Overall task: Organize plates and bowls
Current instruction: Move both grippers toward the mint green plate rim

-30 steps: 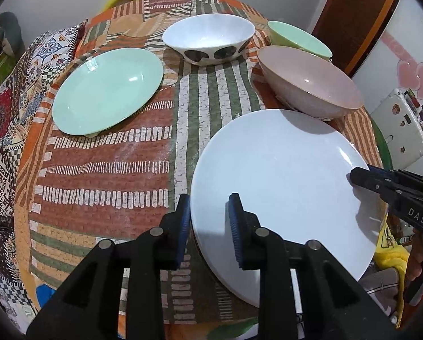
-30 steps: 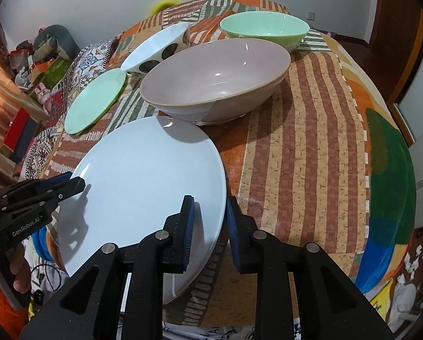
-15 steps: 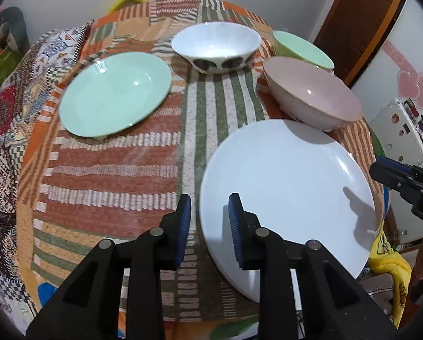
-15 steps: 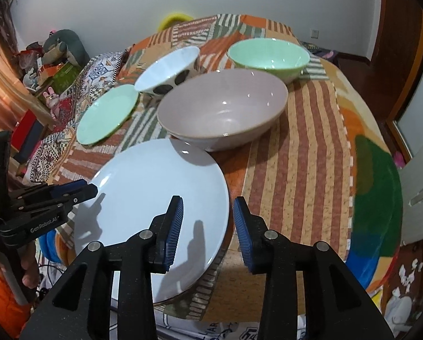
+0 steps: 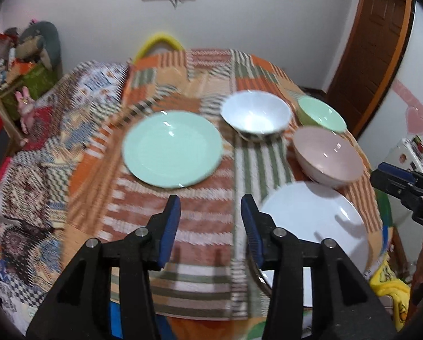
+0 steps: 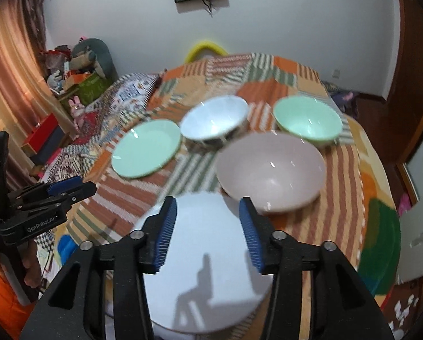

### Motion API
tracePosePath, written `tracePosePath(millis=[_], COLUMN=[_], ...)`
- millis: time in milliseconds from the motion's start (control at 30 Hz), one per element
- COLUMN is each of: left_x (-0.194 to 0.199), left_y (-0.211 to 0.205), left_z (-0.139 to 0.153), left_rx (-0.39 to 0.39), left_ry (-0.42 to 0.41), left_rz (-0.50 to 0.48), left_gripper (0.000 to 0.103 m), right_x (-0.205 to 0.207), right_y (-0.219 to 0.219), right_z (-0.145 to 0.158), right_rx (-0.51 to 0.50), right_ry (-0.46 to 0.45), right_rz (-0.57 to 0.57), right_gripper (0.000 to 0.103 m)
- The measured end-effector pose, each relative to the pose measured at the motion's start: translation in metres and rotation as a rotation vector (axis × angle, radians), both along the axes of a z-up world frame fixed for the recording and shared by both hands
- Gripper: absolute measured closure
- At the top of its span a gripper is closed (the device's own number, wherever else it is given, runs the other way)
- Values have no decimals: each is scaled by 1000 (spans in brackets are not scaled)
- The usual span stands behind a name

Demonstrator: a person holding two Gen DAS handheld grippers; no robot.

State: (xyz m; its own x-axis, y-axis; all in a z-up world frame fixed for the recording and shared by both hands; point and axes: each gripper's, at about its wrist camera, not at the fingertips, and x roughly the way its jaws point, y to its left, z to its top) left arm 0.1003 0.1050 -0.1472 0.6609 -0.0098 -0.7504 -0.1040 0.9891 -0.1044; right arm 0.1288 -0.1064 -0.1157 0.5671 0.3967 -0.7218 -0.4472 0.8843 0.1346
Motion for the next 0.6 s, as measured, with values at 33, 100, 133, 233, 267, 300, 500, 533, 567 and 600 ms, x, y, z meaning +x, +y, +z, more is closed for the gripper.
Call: tracePosePath(millis=[33, 100, 133, 233, 267, 300, 500, 533, 567, 600], left_x=[0, 1, 1, 2, 2, 4, 18, 19, 22, 27], left_y=[6, 16, 22, 37, 43, 48, 82, 86, 91, 97], left_z=[4, 9, 11, 15, 16, 16, 12, 11, 8, 5], left_rx=[9, 17, 24, 53, 56, 54, 71, 72, 72, 71], left_ry=[-11, -25, -34, -53, -55, -56, -49, -46, -42, -34], left_rz=[12, 32, 46, 85, 94, 104, 157, 162, 167, 172], left_gripper=[58, 54, 52, 46, 43, 41, 36, 36, 36, 36], right_x=[1, 2, 3, 8, 10, 12, 33, 37, 42, 45], right_y=[6, 13, 19, 34, 39, 44, 75, 79, 83, 86], right_z=[2, 4, 5, 6, 6, 5, -6, -9, -12, -15], right_rx=[0, 1, 0, -7, -10, -12, -30, -35, -39, -42], right_ry=[-7, -17, -24, -40, -43, -44, -15, -7, 5, 14], right_rz=[9, 27, 37, 60, 72, 85, 123, 127, 129, 129], right_gripper=[59, 58, 56, 54, 54, 54, 54, 54, 54, 54])
